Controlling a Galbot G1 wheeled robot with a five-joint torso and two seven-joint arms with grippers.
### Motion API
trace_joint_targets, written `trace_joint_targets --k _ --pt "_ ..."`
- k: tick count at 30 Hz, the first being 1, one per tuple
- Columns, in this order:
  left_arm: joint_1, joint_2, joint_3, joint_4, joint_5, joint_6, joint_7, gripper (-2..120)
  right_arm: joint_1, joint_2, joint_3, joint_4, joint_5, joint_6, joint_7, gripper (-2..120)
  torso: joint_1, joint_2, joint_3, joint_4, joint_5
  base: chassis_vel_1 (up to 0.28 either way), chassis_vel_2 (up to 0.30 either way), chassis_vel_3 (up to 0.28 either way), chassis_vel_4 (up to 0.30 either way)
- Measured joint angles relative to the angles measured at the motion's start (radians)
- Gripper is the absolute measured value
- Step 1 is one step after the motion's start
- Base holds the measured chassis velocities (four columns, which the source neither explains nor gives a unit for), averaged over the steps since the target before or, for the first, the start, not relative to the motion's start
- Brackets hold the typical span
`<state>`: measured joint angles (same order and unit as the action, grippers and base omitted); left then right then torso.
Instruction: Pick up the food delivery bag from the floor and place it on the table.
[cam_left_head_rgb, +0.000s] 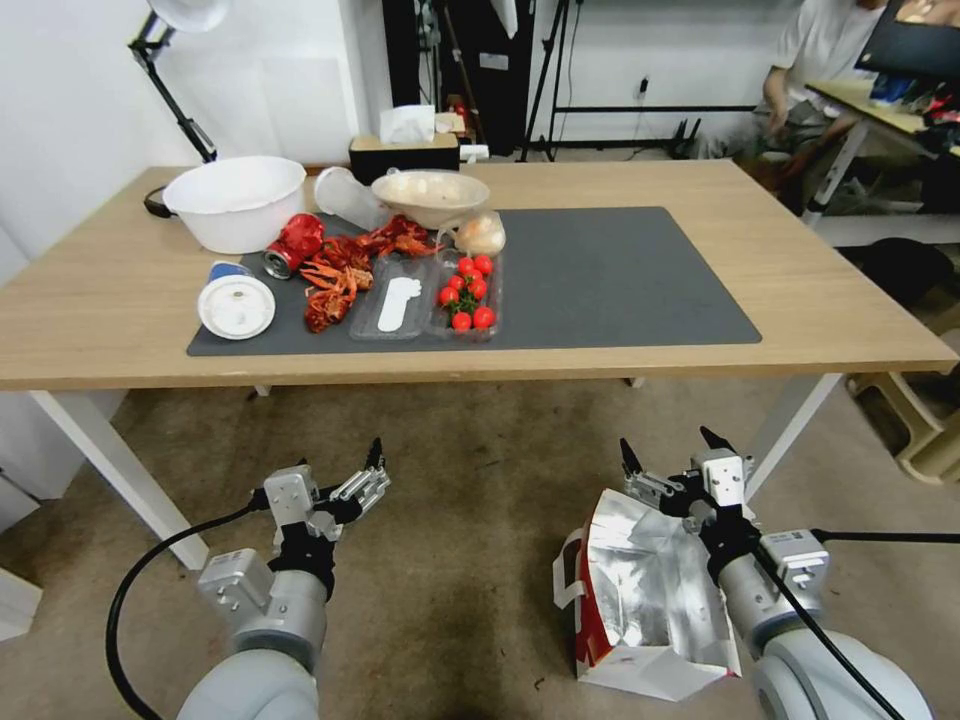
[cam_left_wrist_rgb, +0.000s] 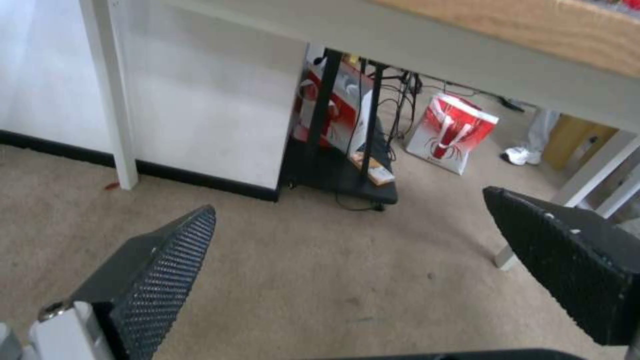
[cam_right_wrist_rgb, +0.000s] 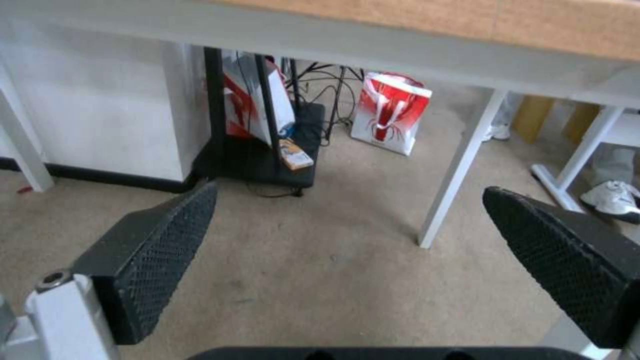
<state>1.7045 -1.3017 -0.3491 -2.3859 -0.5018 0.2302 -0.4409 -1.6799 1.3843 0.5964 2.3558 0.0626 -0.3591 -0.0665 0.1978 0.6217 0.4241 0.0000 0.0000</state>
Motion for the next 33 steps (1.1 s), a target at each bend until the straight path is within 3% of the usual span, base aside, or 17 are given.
trace_joint_targets --k 33 --pt "-0.004 0.005 0.012 0.048 0.018 -0.010 0.016 100 -0.019 -0.010 0.013 -0.036 0.057 0.036 -0.034 100 -0.052 -0.136 -0.084 0.0000 0.0000 0.000 0.000 0.000 0.000"
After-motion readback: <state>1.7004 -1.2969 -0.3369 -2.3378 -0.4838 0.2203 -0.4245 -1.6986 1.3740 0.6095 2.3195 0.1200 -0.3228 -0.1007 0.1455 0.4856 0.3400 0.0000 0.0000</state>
